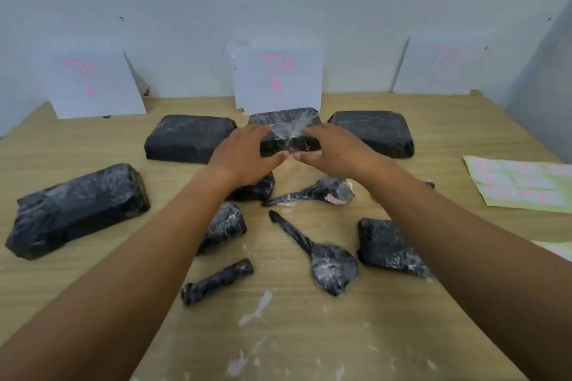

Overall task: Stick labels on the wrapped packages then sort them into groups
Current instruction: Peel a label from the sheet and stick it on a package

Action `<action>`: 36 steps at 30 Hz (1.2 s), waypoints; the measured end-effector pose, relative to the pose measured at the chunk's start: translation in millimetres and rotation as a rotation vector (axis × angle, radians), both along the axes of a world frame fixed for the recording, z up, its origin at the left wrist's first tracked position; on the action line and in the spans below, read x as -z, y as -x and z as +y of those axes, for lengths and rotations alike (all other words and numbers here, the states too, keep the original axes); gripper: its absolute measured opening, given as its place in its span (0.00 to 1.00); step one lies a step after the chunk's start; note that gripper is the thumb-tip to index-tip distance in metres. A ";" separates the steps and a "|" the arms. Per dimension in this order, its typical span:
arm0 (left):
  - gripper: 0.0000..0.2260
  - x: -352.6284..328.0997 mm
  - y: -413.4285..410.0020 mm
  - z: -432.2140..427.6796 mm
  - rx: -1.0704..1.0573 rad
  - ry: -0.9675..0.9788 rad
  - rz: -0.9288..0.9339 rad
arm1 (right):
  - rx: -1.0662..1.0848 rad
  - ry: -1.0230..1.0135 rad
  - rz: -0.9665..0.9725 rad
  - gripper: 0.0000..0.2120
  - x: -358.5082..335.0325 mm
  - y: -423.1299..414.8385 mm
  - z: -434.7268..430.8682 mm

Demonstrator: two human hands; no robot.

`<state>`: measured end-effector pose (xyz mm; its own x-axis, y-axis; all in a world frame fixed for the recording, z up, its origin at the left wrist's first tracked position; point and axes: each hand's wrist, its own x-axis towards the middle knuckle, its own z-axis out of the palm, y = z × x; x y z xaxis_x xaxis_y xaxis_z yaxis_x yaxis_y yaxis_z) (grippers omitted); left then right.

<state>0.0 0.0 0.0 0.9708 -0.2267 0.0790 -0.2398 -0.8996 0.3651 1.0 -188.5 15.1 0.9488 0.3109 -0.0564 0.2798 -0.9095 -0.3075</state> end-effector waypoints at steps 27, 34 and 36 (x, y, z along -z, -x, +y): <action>0.32 16.2 190.2 -123.2 0.271 0.002 -0.135 | 0.270 -0.035 -0.165 0.27 -0.8 236.7 -134.0; 0.32 29.1 200.3 -181.6 0.374 -0.018 -0.079 | 0.382 -0.050 -0.144 0.25 14.8 262.5 -191.0; 0.32 33.4 201.9 -197.2 0.415 -0.011 -0.055 | 0.412 -0.064 -0.137 0.24 21.8 266.0 -204.4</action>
<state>-201.9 -197.2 -33.4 0.7912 -0.5990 0.1233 -0.6016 -0.7262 0.3325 -265.0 -392.9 -6.8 0.9917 -0.0961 0.0853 -0.0602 -0.9339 -0.3524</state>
